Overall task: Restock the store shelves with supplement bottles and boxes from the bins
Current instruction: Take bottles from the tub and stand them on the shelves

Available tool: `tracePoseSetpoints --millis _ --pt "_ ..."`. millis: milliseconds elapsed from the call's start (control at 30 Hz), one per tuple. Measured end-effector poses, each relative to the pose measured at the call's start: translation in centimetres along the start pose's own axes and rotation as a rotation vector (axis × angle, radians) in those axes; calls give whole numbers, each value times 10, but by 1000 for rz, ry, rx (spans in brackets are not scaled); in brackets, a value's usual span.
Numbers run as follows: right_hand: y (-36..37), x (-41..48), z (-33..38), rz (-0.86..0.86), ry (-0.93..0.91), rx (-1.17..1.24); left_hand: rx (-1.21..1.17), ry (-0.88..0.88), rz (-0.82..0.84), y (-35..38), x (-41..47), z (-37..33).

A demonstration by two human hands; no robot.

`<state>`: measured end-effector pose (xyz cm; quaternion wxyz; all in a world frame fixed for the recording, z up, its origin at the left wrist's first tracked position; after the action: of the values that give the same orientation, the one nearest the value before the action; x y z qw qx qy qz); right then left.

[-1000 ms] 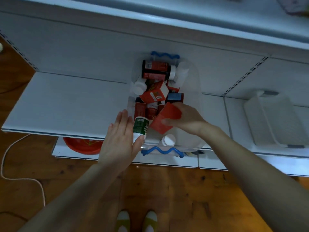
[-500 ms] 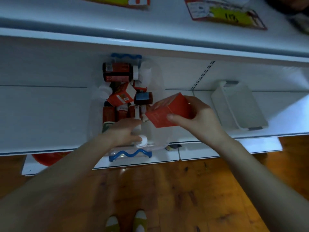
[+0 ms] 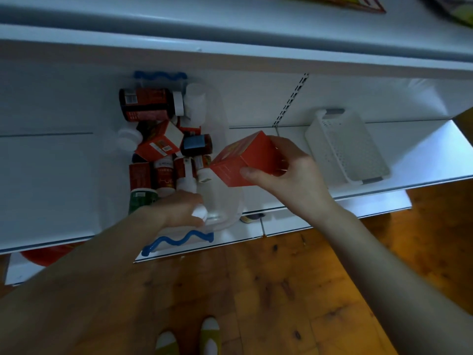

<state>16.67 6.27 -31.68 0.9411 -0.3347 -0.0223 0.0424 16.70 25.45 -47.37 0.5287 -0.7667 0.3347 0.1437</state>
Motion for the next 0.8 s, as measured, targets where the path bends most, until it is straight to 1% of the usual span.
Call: tracePoseSetpoints --millis 100,200,400,467,533,633,700,800 --pt "2 0 2 2 1 -17 -130 -84 -86 -9 -6 0" --pt "1 -3 4 7 -5 -34 -321 -143 -263 -30 -23 -5" --pt "-3 -23 17 0 5 -11 -389 -150 -529 -60 -72 -17" --pt "-8 -33 25 -2 20 5 -460 -131 -643 -64 -97 -22" --pt "-15 -46 36 -1 36 16 -573 -86 -720 -68 -125 -31" --pt "-32 -69 54 12 62 23 -783 -83 -720 -71 -173 -46" --pt "-46 -84 70 24 69 13 -861 -69 -698 -77 -204 -56" --pt "-69 -105 94 34 77 -1 -1001 6 -682 -90 -244 -75"
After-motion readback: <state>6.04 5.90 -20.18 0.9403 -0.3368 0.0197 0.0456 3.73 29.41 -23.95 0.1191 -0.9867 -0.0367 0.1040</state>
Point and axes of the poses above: each hand's wrist, its own x-axis towards the middle knuckle, its own y-axis out of the palm, z = x × y, the point moved 2 cm from there along x, towards the middle knuckle, and after that the axes turned 3 degrees about -z, right-handed, at the moved point
